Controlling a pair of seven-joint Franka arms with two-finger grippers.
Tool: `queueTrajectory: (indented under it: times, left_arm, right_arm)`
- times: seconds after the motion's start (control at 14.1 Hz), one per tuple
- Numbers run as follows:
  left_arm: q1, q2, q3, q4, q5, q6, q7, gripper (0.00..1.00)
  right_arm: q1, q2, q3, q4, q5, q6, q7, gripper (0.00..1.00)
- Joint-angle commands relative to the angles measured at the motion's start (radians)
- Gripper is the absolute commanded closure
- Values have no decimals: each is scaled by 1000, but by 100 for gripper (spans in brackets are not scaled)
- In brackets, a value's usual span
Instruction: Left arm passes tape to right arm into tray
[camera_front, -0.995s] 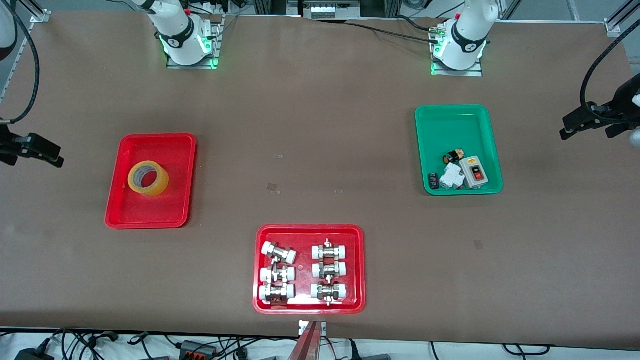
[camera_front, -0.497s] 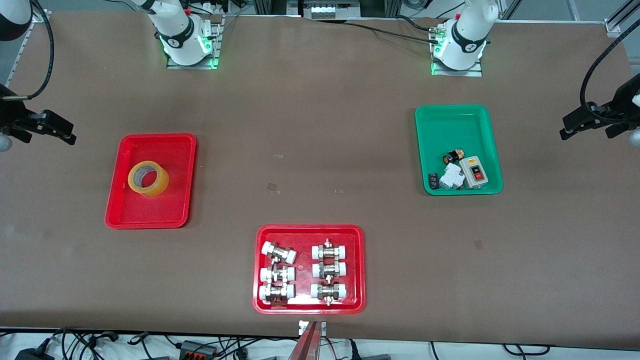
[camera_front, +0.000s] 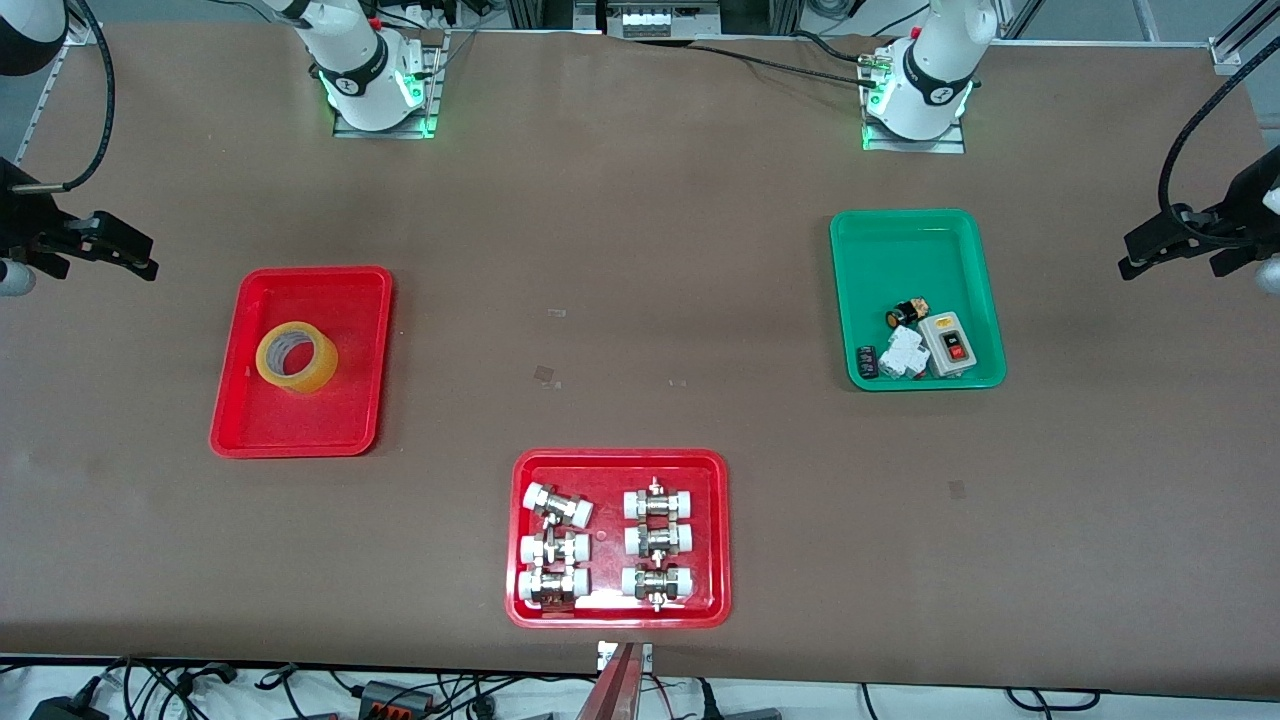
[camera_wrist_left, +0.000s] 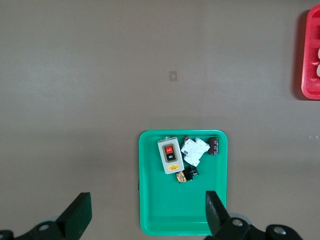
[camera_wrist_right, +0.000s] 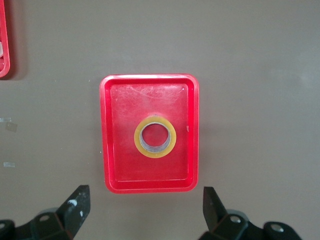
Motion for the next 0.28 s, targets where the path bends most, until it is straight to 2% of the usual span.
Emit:
queueTrajectory:
  times: [0.0, 0.21]
  left_arm:
    - [5, -1, -5, 4, -2, -12, 7, 0]
    - [5, -3, -5, 4, -2, -12, 7, 0]
  right_arm:
    - [9, -24, -3, -19, 13, -10, 1, 0]
    - [6, -26, -9, -19, 44, -10, -14, 0]
